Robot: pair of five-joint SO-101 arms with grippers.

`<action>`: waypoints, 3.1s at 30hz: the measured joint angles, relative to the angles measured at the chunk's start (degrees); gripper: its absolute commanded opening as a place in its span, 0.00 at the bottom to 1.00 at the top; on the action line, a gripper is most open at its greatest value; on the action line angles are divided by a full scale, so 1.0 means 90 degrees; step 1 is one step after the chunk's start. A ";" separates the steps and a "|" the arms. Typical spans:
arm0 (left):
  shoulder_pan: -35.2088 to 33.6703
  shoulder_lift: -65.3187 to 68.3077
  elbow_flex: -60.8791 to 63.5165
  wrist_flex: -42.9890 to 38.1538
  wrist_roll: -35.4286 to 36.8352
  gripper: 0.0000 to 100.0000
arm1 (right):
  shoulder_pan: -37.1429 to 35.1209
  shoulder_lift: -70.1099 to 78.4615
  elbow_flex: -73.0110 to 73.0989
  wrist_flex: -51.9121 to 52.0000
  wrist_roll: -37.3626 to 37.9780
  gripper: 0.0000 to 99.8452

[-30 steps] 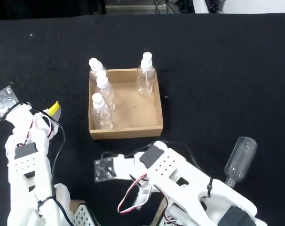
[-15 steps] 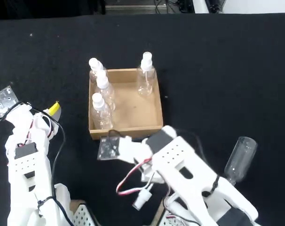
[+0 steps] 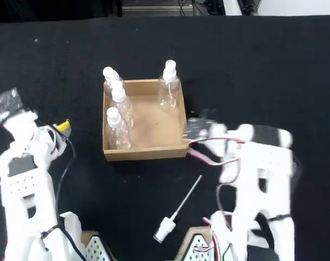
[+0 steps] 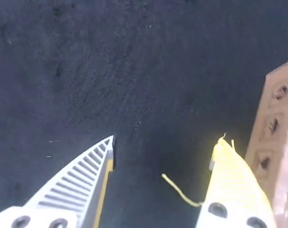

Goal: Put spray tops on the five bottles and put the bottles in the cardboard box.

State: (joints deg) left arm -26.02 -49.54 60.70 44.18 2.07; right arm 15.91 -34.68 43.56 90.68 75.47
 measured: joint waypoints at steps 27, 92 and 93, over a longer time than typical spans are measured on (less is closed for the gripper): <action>0.4659 0.0498 -0.6379 0.6252 -0.2999 0.31 | 0.3595 0.0000 -0.0010 -0.1143 0.0147 0.25; 0.9162 0.1817 0.0791 0.0860 -0.1582 0.10 | 0.4855 0.2071 0.0049 -0.2940 0.0098 0.25; 0.9162 0.1817 0.0762 0.1006 -0.1680 0.10 | 0.4855 0.2071 0.0049 -0.2940 0.0098 0.25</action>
State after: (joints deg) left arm 56.44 -33.19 67.56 53.23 -13.05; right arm 59.60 -16.04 44.00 64.22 76.35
